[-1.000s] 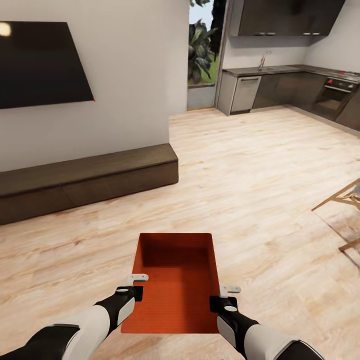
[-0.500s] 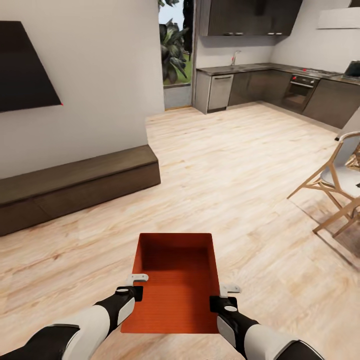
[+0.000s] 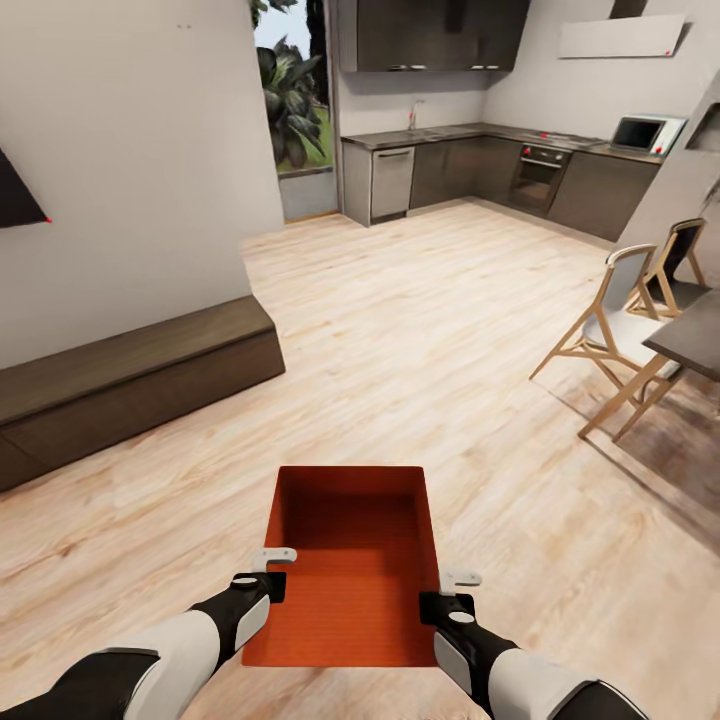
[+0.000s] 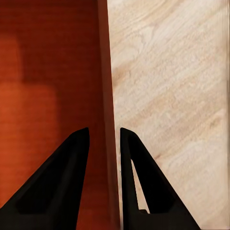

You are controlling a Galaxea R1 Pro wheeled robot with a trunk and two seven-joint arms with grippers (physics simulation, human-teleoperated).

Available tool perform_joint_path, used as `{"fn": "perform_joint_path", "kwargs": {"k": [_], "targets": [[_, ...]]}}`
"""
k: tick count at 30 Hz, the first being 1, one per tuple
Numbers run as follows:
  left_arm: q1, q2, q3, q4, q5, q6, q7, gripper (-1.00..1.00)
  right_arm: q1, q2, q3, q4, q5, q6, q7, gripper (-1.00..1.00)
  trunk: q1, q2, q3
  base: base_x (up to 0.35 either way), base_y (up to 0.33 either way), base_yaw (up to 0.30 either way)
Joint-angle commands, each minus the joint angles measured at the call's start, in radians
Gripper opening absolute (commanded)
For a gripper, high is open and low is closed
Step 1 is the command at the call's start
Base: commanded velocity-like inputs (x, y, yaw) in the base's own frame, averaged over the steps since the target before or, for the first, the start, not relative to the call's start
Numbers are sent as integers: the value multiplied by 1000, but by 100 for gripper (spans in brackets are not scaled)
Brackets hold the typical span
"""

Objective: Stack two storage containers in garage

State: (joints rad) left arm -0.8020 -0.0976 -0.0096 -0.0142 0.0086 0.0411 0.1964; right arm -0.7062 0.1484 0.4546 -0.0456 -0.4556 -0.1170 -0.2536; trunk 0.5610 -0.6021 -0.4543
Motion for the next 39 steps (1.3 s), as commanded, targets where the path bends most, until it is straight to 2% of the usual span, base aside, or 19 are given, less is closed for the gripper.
{"fn": "perform_joint_path", "kwargs": {"k": [1,39], "targets": [[0,0,-4,3,9,5,52,-100,-1,-17,45,0,1,-23,-3,-100,0,-1,-1,0,0,-281],[0,-1,-4,3,8,5,51,-100,-1,-17,45,0,1,-23,-3,-100,0,-1,-1,0,0,-282]]}}
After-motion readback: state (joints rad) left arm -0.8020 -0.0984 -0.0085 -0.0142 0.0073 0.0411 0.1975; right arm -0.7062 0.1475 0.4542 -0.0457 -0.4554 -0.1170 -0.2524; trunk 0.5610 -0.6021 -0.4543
